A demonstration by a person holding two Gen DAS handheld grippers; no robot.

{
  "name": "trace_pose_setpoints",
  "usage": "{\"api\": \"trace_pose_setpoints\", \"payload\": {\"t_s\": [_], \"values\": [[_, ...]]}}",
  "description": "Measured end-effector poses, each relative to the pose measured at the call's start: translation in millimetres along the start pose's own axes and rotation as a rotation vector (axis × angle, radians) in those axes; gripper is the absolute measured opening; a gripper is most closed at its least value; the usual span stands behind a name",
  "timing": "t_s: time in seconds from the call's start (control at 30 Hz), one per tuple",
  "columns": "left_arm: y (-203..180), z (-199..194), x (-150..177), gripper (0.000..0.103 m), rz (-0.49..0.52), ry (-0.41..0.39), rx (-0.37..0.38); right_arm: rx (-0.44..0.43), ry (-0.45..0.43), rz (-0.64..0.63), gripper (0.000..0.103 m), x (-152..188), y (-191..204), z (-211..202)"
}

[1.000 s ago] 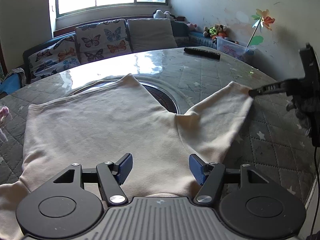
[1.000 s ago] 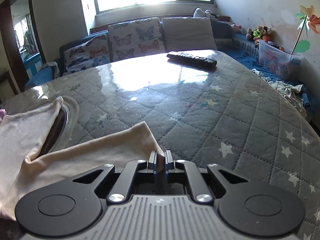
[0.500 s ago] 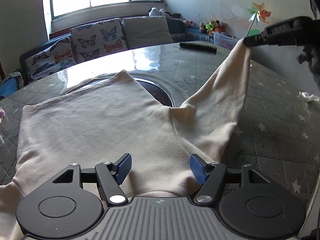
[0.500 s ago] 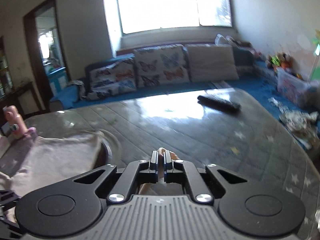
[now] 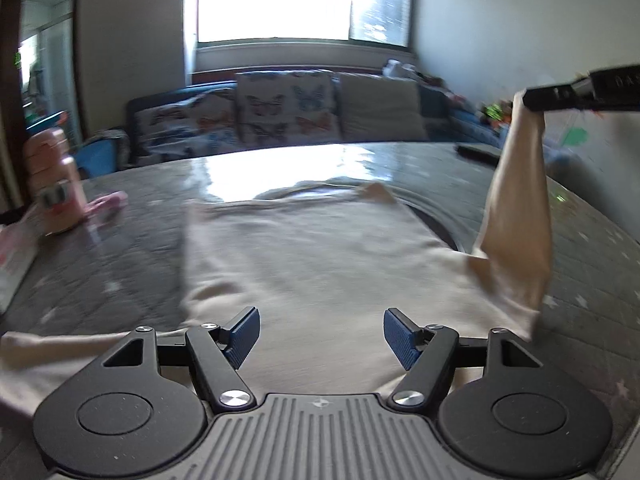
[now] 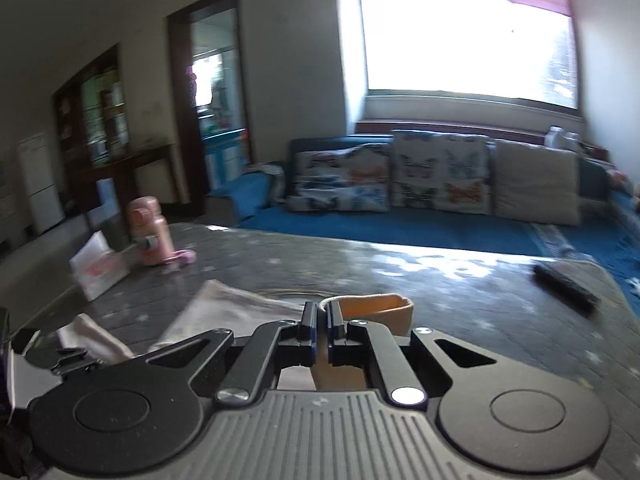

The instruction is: Fold clothes

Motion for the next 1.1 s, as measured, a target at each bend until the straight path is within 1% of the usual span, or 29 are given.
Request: {"api": "trace_pose_setpoints", "payload": {"t_s": [0.17,0.33,0.43,0.47,0.53,0.67,0.8,0.87,0.93,1.03,1.1], "values": [[28,-10,9,0.073,-0.054,-0.005,-0.043,-0.081,0.045,-0.058,0.004,1,48,32],[39,-11,20,0.073,-0.081,0.011,-0.056,-0.164,0.119,-0.091,0.004,21,91,65],[40,-9,23,0.073,-0.09,0.017,-0.055,-0.212,0.151,-0.098,0.005,33,104,73],[40,-9,23,0.073,-0.091,0.017,-0.054,-0.225,0.16,-0.099,0.01,35,106,73],[39,-10,22,0.073,-0.091,0.015,-0.053,-0.251,0.179,-0.101,0.011,41,110,74],[37,-11,16,0.073,-0.086,0.001,-0.049,-0.249,0.194,-0.122,0.011,44,104,67],[31,-4,11,0.072,-0.076,0.0,-0.035,-0.197,0.251,-0.139,0.012,60,80,58],[27,4,10,0.071,-0.07,0.014,-0.026,-0.172,0.299,-0.123,0.012,75,63,54],[22,12,10,0.063,-0.062,0.029,-0.015,-0.151,0.337,-0.099,0.012,92,47,53],[13,22,11,0.062,-0.036,0.05,0.002,-0.127,0.367,-0.063,0.013,111,28,50],[9,29,13,0.061,-0.028,0.068,-0.001,-0.125,0.372,-0.027,0.013,118,19,48]]}}
Point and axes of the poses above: each gripper's, at about its wrist camera, not at the fingertips, and z roughly the way its jaws point, y to its left, x to its underside, the point moved 6 cm from there along z, roughly the way its jaws point, and after that the axes turned 2 degrees about -x, right-handed, at the moved point
